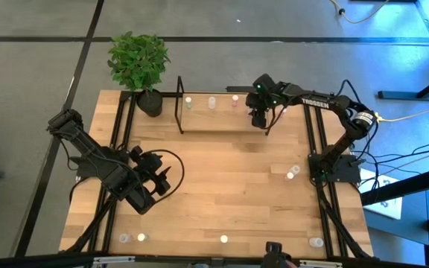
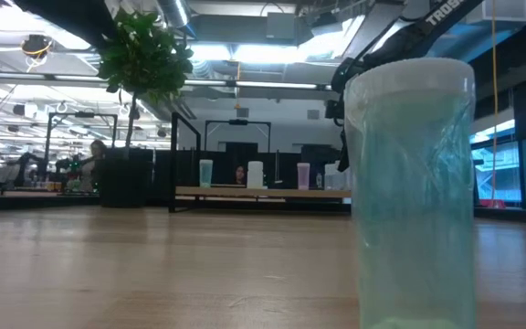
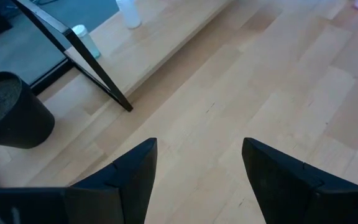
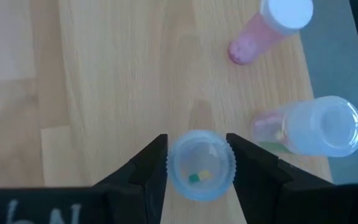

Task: Pick and place medicine bottles onto shelf by color
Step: Put the top transparent medicine bottle on the shelf aligned with the other transparent medicine bottle

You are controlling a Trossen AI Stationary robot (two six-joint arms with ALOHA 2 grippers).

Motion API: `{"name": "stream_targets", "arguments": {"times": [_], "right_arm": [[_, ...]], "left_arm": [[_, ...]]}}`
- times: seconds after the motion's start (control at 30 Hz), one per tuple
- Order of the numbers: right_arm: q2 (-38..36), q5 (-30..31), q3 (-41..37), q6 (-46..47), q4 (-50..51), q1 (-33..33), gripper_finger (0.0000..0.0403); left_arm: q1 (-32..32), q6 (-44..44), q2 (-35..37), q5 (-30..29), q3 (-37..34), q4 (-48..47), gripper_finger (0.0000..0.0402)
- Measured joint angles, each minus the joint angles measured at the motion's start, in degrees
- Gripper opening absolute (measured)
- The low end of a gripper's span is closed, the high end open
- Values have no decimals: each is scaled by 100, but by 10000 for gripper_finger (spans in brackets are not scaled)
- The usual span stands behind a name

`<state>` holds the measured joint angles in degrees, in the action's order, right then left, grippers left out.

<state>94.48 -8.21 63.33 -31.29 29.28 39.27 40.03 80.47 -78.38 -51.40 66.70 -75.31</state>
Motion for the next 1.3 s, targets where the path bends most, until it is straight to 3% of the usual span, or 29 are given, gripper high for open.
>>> {"name": "stream_targets", "arguments": {"times": [0.67,0.93,1.17,1.3], "right_arm": [[-2,-46,-11,120,-24,-5,157],[2,-4,-28,99,2,-8,198],[2,668,-28,106,-31,-10,236],[2,697,-26,103,-26,-5,240]], "left_arm": [[0,-2,0,7,0,-2,230],[0,-2,-1,7,0,-2,230],[-1,-2,1,7,0,-2,230],[0,-2,1,5,0,-2,230]]}}
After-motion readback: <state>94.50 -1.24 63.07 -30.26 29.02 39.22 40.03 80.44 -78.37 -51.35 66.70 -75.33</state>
